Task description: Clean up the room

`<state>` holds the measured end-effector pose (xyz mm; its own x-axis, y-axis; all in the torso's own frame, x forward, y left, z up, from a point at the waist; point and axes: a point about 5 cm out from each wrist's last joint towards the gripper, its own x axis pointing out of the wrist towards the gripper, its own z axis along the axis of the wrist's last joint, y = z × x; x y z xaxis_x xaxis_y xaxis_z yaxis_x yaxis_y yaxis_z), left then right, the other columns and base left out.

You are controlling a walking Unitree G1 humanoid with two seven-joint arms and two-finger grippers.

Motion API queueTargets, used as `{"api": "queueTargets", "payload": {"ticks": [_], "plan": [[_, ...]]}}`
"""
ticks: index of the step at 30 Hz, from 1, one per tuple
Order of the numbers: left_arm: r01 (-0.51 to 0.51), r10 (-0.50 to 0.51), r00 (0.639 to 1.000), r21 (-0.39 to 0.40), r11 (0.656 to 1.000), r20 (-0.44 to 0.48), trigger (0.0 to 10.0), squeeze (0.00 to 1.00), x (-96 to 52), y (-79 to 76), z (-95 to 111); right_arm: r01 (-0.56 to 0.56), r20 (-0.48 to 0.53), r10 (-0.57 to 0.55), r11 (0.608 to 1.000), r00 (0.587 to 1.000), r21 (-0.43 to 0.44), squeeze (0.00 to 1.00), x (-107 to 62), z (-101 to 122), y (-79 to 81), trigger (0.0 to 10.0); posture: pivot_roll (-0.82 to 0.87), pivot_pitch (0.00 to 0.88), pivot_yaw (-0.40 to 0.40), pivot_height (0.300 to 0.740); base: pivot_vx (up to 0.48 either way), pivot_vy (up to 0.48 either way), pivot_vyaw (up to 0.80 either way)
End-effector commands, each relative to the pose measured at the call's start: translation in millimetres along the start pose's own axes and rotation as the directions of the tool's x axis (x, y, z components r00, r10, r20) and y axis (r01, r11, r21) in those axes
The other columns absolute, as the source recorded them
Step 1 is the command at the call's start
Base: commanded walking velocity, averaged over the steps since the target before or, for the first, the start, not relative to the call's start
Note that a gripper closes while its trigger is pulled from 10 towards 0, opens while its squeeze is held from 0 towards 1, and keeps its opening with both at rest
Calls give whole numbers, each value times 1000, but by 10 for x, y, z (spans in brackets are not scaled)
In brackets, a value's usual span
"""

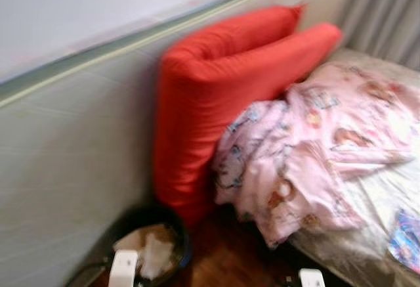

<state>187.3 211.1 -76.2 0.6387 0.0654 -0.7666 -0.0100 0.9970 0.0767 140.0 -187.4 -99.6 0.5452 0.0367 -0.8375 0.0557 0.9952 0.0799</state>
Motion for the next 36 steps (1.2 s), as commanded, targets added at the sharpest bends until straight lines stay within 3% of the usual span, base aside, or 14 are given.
{"api": "queueTargets", "payload": {"ticks": [1, 14, 21, 36], "plan": [[18, -18, 1000, -10, 1000, -11, 10000, 0, 0, -74, -32, 17, 2, -17, 1000, 1000, 6, 0, -14, -3, -68, 10000, -14, 18, -16, 740, 0, -375, 0], [12, -12, 1000, -20, 1000, -11, 10000, 0, 4, -53, -18, 18, 4, -18, 1000, 1000, 13, 0, -9, 16, -73, 10000, -13, 45, -23, 740, 0, -374, 0], [7, -7, 1000, -26, 1000, -12, 10000, 0, 4, -43, -14, 20, -2, -20, 1000, 1000, 13, 0, -14, 5, -88, 10000, -13, 63, -25, 740, 0, -372, -644], [10, -10, 1000, -26, 1000, -3, 10000, 0, 11, -42, 16, 16, 17, -16, 1000, 1000, 18, 0, -10, 30, -78, 10000, -14, 81, -21, 740, 0, -370, 0]]}}
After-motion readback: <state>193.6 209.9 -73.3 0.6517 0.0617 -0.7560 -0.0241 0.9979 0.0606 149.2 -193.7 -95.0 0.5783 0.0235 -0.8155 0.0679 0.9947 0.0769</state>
